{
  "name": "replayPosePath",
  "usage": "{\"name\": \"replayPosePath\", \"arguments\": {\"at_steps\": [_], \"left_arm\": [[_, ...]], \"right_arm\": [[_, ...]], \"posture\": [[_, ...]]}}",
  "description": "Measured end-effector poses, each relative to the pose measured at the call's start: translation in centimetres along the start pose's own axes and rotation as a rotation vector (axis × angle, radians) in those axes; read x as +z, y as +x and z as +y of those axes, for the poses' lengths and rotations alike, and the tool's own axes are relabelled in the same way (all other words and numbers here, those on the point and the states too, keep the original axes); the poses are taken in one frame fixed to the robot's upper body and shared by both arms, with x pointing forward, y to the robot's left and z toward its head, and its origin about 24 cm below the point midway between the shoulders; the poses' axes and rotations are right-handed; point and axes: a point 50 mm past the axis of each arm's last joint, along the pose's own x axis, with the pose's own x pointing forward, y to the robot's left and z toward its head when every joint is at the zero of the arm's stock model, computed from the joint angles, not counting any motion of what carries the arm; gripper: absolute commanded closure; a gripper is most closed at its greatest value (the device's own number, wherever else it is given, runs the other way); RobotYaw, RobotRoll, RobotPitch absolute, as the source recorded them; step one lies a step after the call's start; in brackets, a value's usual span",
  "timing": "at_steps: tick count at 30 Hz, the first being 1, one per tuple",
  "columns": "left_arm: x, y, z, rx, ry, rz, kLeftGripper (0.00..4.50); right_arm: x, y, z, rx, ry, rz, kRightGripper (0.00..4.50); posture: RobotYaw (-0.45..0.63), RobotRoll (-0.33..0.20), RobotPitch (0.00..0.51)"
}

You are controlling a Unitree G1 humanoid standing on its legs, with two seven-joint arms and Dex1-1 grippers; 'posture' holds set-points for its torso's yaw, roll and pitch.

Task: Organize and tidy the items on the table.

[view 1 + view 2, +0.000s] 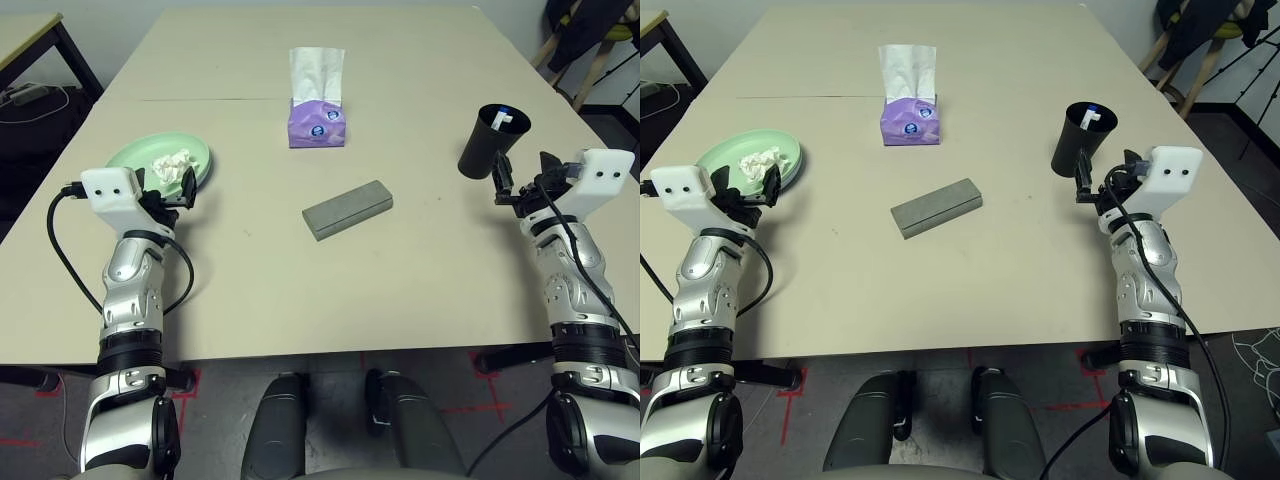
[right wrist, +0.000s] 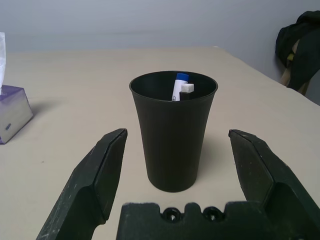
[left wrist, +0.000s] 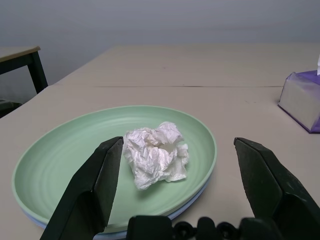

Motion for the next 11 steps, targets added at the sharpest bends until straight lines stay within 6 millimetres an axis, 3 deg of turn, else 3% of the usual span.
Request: {"name": "replayPosePath", "arguments": {"at_steps": [11], "left_arm": [[0.00,0.00,0.10,0.020,0.003,0.001,0.00]], "right_arm": [[0.22,-0.02,0.08,-0.003,-0.003,-0.009,0.04]], "posture": [[0.06,0.000,0.129]]}}
